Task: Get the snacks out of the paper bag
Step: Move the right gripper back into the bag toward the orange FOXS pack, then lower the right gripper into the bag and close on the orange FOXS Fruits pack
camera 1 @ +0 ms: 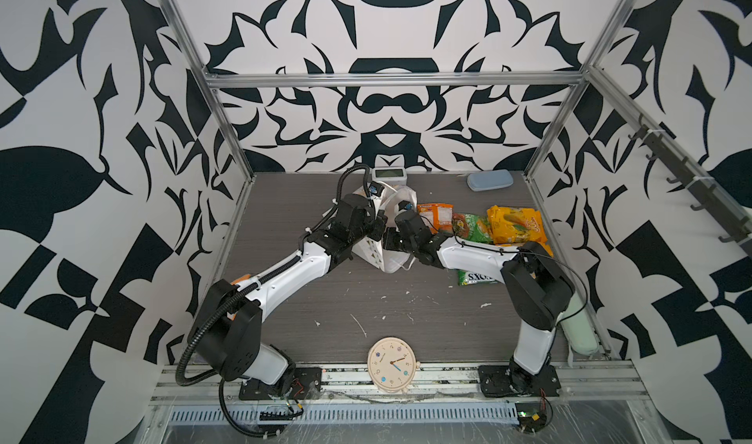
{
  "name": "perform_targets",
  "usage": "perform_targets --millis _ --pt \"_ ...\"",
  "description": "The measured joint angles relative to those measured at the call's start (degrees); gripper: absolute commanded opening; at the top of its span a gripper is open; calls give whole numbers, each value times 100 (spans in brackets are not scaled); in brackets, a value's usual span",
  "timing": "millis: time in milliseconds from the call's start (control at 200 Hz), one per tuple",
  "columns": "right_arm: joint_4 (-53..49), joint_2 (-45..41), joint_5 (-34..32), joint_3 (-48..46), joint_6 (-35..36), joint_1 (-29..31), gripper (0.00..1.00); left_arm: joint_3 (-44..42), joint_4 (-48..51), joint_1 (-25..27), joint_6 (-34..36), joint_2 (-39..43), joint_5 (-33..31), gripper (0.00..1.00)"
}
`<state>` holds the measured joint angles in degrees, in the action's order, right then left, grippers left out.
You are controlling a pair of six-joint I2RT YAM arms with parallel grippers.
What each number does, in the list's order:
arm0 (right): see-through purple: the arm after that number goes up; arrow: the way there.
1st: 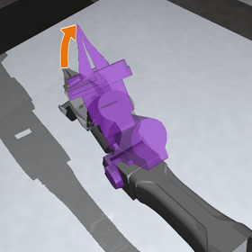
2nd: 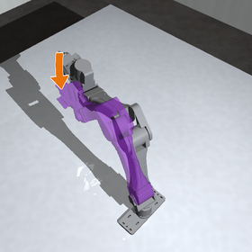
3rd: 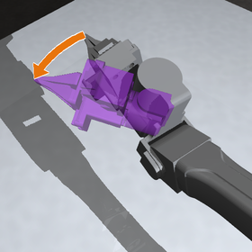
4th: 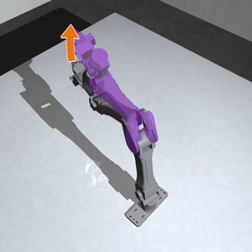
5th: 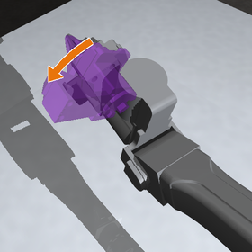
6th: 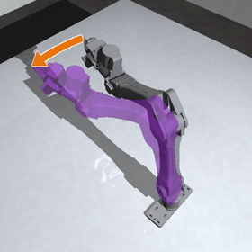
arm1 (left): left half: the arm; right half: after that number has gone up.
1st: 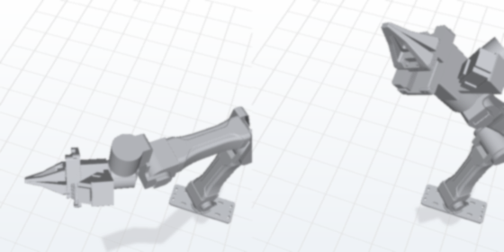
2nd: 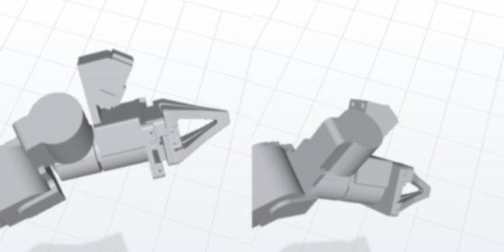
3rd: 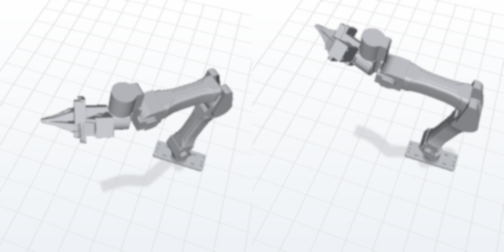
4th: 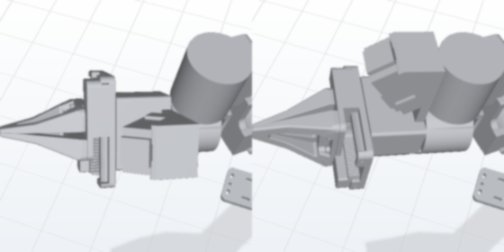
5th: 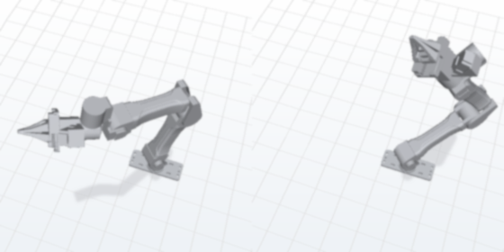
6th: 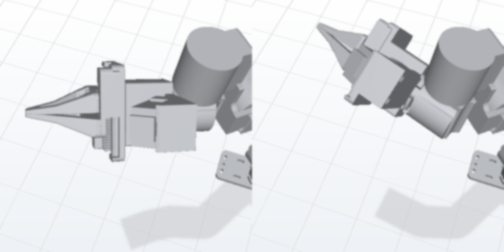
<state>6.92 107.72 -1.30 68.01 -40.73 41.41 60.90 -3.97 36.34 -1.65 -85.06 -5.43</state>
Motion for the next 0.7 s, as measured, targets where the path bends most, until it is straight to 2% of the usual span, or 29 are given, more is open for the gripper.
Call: perform_targets --millis 215,490,575,700 --pt "219 608 28 278 212 15 16 0 26 0 2 0 -2 0" --pt "240 1154 90 820 -85 -39 49 -2 39 0 20 4 111 0" --pt "262 1322 177 1029 -313 -111 54 -2 39 -9 24 4 153 0" --pt "417 1572 337 1261 -706 -210 57 -2 39 -48 22 24 221 0"
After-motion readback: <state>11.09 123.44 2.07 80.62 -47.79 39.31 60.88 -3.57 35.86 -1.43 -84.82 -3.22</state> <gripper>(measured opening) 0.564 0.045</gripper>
